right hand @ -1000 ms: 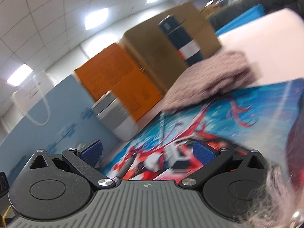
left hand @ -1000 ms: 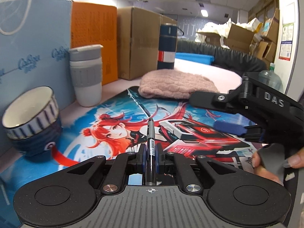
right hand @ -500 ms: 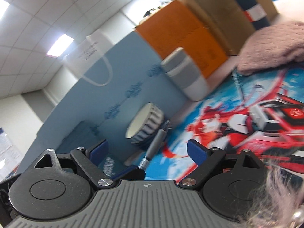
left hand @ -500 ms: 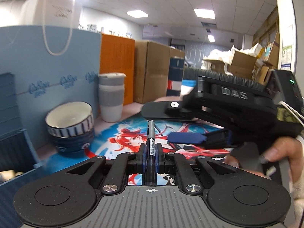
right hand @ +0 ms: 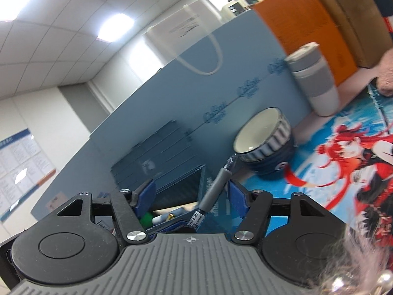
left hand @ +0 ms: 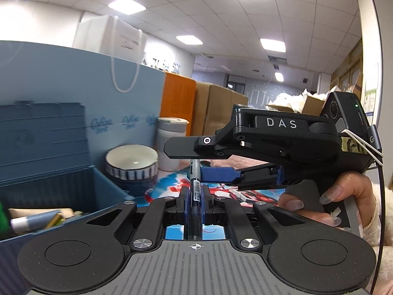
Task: Organize rigid objects
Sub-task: 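Carry both pens over the box and open the left gripper to drop the marker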
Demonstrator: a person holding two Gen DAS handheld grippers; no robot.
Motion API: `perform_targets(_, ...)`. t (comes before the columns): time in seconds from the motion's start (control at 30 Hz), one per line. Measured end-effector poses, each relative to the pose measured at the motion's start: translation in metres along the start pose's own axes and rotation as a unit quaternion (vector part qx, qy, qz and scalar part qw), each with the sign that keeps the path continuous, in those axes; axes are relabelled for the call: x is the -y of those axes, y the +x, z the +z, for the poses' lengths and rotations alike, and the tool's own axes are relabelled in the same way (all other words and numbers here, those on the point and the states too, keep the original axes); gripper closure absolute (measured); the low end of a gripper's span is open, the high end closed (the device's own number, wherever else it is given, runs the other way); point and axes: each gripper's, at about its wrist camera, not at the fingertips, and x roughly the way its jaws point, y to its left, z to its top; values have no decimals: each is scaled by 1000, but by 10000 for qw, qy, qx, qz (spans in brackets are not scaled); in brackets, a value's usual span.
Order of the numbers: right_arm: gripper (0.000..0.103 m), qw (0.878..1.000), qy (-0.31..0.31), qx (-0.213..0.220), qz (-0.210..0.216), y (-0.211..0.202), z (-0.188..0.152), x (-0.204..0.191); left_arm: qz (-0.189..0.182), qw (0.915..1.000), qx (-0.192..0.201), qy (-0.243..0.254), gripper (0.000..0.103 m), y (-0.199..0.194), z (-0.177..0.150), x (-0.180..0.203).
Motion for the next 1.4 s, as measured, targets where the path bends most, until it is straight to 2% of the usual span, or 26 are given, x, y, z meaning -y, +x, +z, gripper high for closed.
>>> perform_targets(0.17, 56, 9998, 34, -197, 72, 17, -5, -18, 70, 9998, 149, -94, 95, -22, -2, -16)
perform_targets(0.27, 73, 9997, 19, -260, 17, 27, -5, -27, 91, 9995, 253, -155, 95, -32, -1, -24)
perform_targets(0.33, 89, 9996, 56, -268, 38, 33, -3, -32, 91, 9990, 342, -281, 95, -38, 1, -32)
perform_targets(0.53, 92, 9992, -92, -159, 368, 46, 4, -60, 121, 9955, 699, -625, 95, -59, 7, -50)
perform_targets(0.7, 92, 9980, -500, 90, 368, 56, 7, -92, 320, 9914, 883, -907, 94, -73, 14, -66)
perform_targets(0.83, 92, 9934, -1000, 552, 49, 63, 6, -114, 534, 9865, 945, -1224, 93, -83, 16, -81)
perform_targets(0.97, 92, 9891, -1205, 824, -202, 75, 8, -123, 1084, 9796, 858, -1460, 90, -90, 16, -96)
perform_targets(1.03, 92, 9854, -1394, 901, -380, 83, 5, -127, 1490, 9736, 708, -1578, 82, -90, 15, -103)
perform_targets(1.1, 92, 9837, -1504, 869, -466, 91, 1, -129, 1719, 9678, 637, -1725, 80, -92, 13, -110)
perform_targets(1.17, 92, 9802, -1680, 859, -595, 98, -3, -131, 1794, 9632, 593, -1913, 74, -93, 11, -117)
perform_targets(1.23, 92, 9774, -1837, 787, -691, 107, -8, -132, 1856, 9599, 556, -2028, 54, -103, 8, -123)
perform_targets(1.4, 92, 9818, -1736, 425, -635, 129, -17, -125, 2034, 9543, 563, -2116, 45, -114, 5, -130)
